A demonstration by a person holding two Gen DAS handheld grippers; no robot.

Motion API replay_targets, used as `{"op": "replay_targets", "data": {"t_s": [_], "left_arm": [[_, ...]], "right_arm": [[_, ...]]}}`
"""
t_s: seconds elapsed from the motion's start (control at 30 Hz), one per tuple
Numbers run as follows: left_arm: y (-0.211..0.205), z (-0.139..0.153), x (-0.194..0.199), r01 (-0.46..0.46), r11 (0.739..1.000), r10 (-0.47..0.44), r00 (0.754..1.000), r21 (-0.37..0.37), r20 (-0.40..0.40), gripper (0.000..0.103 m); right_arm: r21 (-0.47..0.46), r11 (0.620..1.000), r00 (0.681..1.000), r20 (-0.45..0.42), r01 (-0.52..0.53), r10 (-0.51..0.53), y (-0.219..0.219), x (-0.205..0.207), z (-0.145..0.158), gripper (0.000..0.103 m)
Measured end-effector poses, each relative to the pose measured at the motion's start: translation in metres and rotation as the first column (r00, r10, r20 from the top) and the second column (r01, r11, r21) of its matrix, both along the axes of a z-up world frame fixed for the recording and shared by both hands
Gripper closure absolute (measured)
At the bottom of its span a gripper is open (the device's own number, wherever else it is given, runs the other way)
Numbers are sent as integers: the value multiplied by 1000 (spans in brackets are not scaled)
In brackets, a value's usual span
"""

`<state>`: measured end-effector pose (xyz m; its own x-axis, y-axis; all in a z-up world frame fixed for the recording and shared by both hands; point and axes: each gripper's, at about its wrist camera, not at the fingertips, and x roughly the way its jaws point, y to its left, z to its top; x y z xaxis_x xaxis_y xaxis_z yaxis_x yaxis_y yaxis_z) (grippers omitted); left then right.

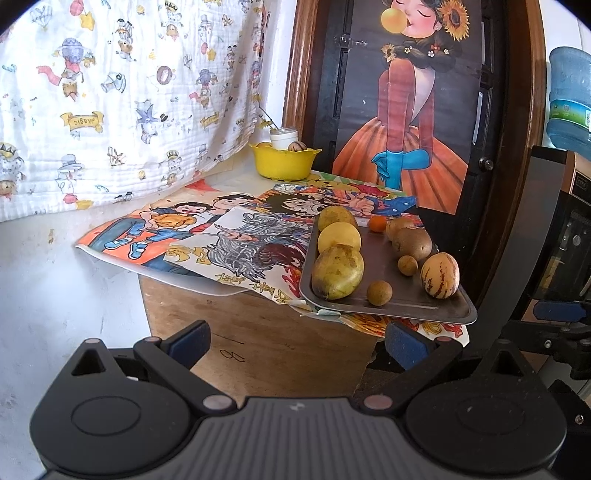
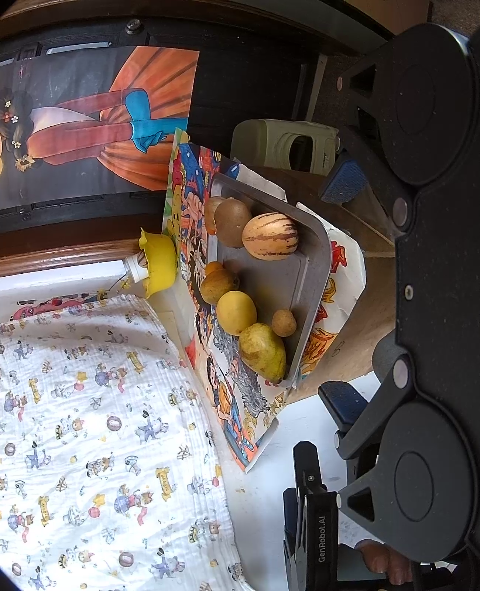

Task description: Organize fruits

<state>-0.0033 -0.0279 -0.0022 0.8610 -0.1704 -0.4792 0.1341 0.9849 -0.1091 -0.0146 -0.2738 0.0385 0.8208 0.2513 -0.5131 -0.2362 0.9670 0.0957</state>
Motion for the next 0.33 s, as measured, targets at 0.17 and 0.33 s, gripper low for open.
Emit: {"op": "replay_targets", "data": {"t_s": [0.17, 0.33], "left_arm": [[0, 0, 0, 2, 1000, -2, 1000, -5, 1, 0], [0, 0, 0, 2, 1000, -2, 1000, -6, 2, 0]], "right_arm": [[-2, 1000, 1000, -7, -3, 3, 2, -4, -3, 1], [-1, 1000, 1000, -7, -3, 2, 1, -2, -3, 1]]}}
